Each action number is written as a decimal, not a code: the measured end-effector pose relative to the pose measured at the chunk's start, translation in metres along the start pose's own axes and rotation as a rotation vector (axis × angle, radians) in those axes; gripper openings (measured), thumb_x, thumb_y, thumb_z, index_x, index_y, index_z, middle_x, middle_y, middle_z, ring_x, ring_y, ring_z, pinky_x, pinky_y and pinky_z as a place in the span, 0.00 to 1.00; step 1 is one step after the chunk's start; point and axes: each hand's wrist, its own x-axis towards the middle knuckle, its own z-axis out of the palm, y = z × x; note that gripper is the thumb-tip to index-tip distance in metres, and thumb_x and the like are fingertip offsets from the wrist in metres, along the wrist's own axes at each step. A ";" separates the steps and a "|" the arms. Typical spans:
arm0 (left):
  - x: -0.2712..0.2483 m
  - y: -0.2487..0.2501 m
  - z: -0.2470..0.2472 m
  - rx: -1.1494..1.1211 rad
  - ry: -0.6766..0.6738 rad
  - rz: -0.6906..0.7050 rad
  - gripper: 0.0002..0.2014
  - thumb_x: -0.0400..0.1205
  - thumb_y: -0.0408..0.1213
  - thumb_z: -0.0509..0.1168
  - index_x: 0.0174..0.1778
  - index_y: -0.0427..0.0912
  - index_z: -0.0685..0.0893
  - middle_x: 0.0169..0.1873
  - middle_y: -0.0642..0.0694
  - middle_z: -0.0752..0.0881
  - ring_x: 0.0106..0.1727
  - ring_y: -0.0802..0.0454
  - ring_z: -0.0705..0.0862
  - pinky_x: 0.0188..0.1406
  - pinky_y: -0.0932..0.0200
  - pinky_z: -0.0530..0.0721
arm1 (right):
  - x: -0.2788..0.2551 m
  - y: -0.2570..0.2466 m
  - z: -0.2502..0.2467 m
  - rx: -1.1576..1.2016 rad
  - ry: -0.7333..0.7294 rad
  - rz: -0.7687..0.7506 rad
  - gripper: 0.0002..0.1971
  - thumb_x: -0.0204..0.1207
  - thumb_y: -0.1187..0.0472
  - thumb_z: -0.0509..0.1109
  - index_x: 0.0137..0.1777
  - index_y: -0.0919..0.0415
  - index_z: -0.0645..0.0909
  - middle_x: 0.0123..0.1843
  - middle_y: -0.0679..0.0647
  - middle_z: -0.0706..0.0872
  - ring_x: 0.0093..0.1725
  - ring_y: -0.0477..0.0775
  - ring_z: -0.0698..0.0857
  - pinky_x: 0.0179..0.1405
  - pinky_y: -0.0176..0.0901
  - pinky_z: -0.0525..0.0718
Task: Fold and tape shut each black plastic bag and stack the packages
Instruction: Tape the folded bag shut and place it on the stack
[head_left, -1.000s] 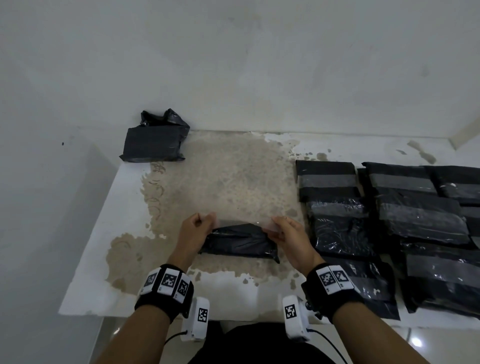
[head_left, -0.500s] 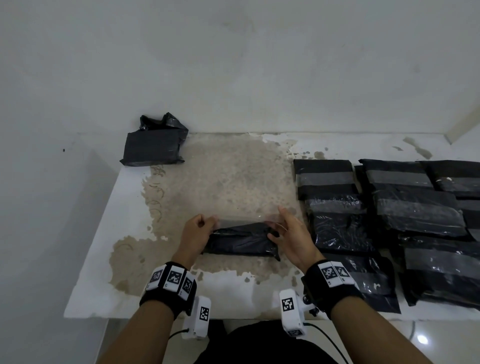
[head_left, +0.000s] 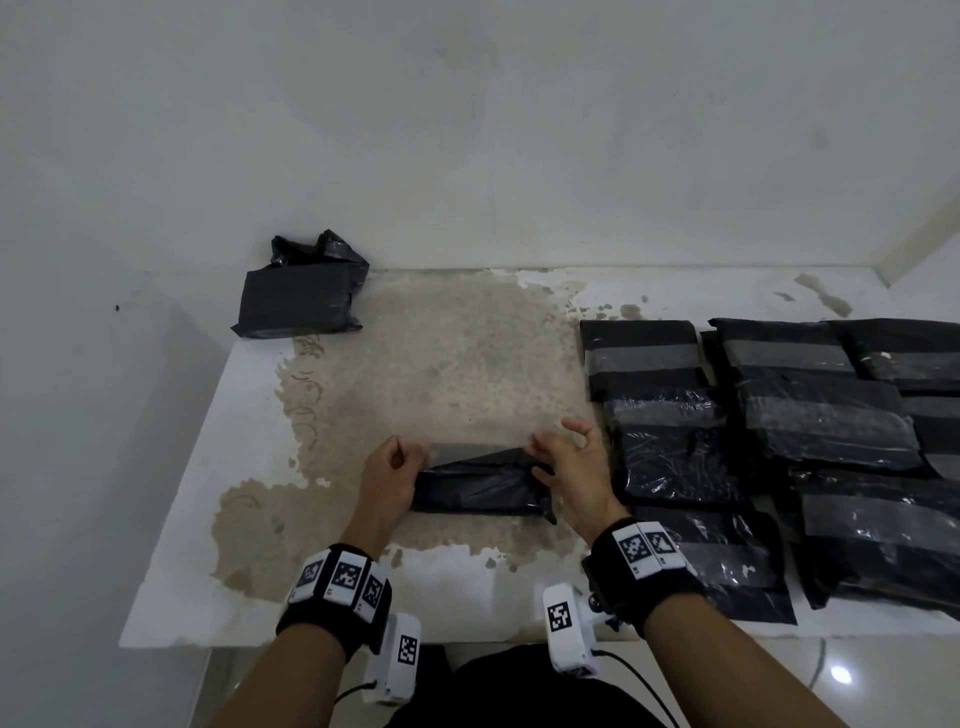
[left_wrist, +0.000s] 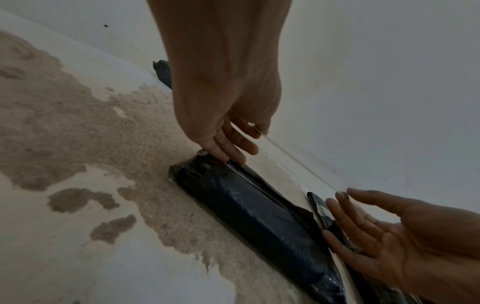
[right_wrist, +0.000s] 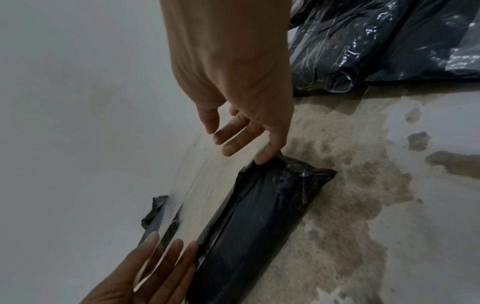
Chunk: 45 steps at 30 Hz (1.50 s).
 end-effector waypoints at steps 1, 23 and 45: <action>0.000 0.000 0.000 0.003 0.003 0.012 0.17 0.87 0.43 0.68 0.33 0.43 0.74 0.28 0.48 0.76 0.31 0.56 0.72 0.33 0.61 0.70 | 0.000 0.000 -0.001 -0.005 -0.004 -0.006 0.20 0.81 0.63 0.74 0.66 0.46 0.72 0.51 0.56 0.92 0.51 0.52 0.92 0.56 0.52 0.86; 0.010 -0.003 -0.009 0.209 -0.056 0.022 0.19 0.86 0.48 0.66 0.37 0.37 0.77 0.34 0.43 0.86 0.36 0.45 0.84 0.39 0.48 0.82 | 0.006 -0.001 -0.009 -0.441 0.048 -0.195 0.11 0.87 0.59 0.66 0.42 0.59 0.76 0.44 0.58 0.89 0.45 0.54 0.92 0.31 0.42 0.86; -0.007 -0.021 -0.027 0.138 0.105 -0.086 0.15 0.83 0.44 0.72 0.37 0.37 0.85 0.32 0.44 0.88 0.33 0.52 0.83 0.34 0.56 0.79 | 0.005 0.033 -0.010 -0.750 0.038 -0.282 0.12 0.81 0.53 0.75 0.37 0.55 0.84 0.37 0.50 0.89 0.41 0.55 0.87 0.43 0.55 0.88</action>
